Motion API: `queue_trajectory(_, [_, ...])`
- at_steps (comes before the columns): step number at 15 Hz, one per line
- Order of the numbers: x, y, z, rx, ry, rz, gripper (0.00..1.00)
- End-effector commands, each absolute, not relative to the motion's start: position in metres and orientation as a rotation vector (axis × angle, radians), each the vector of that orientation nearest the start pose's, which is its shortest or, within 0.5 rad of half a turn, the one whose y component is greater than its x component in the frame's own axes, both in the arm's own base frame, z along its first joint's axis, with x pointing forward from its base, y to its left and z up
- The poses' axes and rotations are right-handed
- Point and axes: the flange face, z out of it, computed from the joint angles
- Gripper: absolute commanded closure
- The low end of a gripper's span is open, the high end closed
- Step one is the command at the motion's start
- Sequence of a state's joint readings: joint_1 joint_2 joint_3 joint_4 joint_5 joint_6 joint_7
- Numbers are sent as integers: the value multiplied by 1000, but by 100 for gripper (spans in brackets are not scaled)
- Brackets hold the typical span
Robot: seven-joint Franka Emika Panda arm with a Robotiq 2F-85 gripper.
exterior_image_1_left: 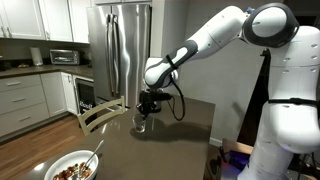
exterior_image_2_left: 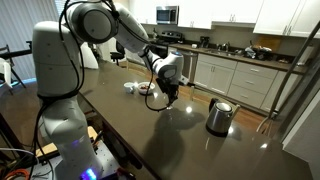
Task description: Pour the contents in the cup into the bowl
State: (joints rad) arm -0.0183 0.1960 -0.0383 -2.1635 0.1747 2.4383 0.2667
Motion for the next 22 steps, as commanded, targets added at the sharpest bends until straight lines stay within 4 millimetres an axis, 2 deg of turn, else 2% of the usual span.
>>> queue_trajectory(1, [569, -15, 353, -2991, 559, -134, 98])
queue_trajectory(6, [583, 23, 391, -3040, 420, -216, 98])
queue_trajectory(10, [602, 64, 406, -3096, 296, -306, 98])
queue_trajectory(13, [615, 98, 409, -3129, 191, -363, 98])
queue_trajectory(16, [627, 134, 403, -3157, 93, -420, 98])
queue_trajectory(22, [634, 204, 391, -3213, -132, -563, 98])
